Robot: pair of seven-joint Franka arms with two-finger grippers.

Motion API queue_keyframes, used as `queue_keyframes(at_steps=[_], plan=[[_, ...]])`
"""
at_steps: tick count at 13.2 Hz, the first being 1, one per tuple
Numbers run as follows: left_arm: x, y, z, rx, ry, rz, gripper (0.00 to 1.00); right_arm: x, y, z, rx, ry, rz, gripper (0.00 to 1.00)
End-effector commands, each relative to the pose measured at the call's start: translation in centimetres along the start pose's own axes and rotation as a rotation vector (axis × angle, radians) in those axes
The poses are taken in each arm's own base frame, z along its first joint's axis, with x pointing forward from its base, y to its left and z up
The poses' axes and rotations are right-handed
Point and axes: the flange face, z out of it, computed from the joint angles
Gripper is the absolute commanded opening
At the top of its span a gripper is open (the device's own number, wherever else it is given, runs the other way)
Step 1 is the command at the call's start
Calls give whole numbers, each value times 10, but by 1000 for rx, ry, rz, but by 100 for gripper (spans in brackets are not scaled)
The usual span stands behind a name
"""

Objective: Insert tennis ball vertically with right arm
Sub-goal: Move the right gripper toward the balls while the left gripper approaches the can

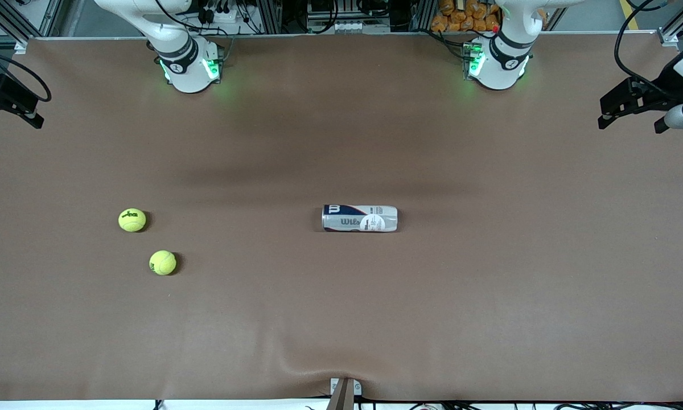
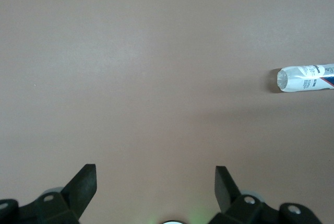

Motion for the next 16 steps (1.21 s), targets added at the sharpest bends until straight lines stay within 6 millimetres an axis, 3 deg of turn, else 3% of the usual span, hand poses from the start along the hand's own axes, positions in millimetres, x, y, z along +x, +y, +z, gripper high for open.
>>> queue_keyframes(at_steps=[1,5,12,16], plan=[[0,-2,-7,16,-3,3,100,-1,1,-5,17,-2,16,100],[0,-6,-9,16,0,-1,100,-1,1,-6,17,0,16,100],[1,5,-7,10,-3,19,100,0,0,-4,18,-3,14,100],[2,16,-4,10,-9,49,100,12,-3,15,20,-38,6,100]])
